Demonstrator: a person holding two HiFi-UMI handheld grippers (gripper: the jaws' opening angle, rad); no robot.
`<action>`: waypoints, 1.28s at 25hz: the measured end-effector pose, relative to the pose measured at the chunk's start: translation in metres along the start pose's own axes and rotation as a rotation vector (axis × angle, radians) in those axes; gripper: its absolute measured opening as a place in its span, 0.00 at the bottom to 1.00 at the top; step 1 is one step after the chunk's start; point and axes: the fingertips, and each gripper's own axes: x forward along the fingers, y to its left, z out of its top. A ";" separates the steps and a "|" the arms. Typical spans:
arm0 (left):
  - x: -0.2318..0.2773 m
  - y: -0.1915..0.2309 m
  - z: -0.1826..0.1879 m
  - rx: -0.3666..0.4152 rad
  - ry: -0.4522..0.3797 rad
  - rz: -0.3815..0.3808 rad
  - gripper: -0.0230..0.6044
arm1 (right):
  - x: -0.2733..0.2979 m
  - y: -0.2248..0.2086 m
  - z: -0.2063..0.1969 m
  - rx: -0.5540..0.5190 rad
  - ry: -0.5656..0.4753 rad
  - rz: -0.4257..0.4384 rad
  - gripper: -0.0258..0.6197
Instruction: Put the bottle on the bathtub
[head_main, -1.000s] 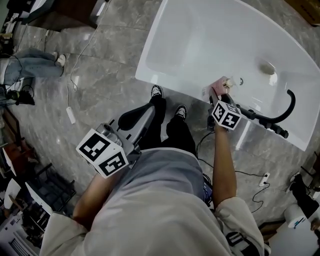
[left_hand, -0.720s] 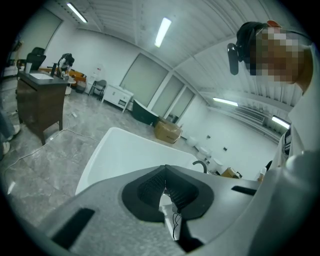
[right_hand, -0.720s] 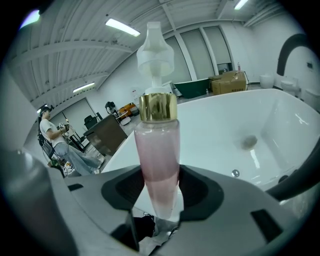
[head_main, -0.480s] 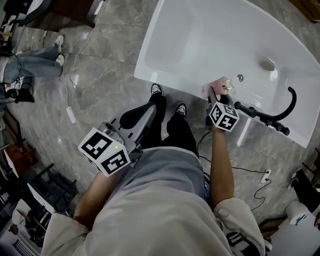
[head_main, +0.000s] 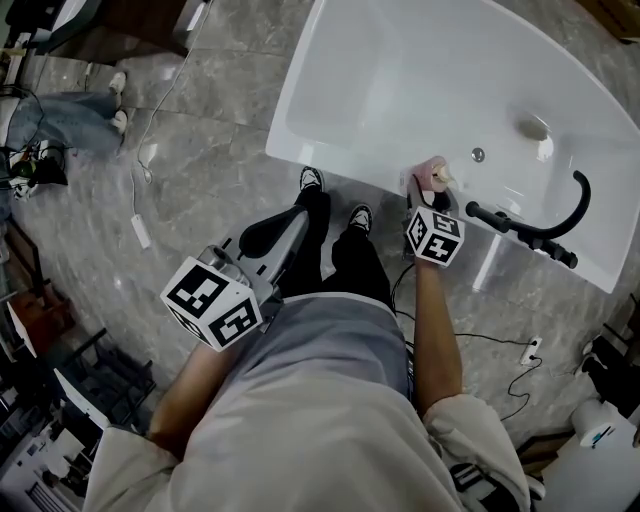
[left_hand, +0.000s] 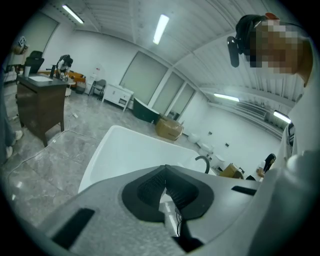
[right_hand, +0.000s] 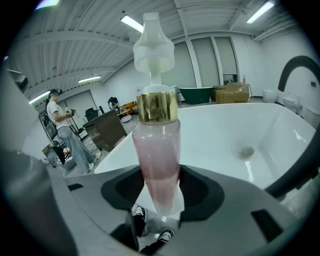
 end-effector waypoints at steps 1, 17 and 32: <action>0.000 -0.001 0.000 0.005 0.002 -0.001 0.04 | 0.000 0.001 0.000 -0.003 0.000 -0.001 0.36; -0.006 -0.006 -0.001 -0.018 -0.026 -0.026 0.04 | -0.009 0.013 -0.013 -0.066 0.034 -0.016 0.36; -0.004 -0.012 -0.004 -0.053 -0.044 -0.070 0.04 | -0.016 0.027 -0.030 -0.110 0.112 0.017 0.36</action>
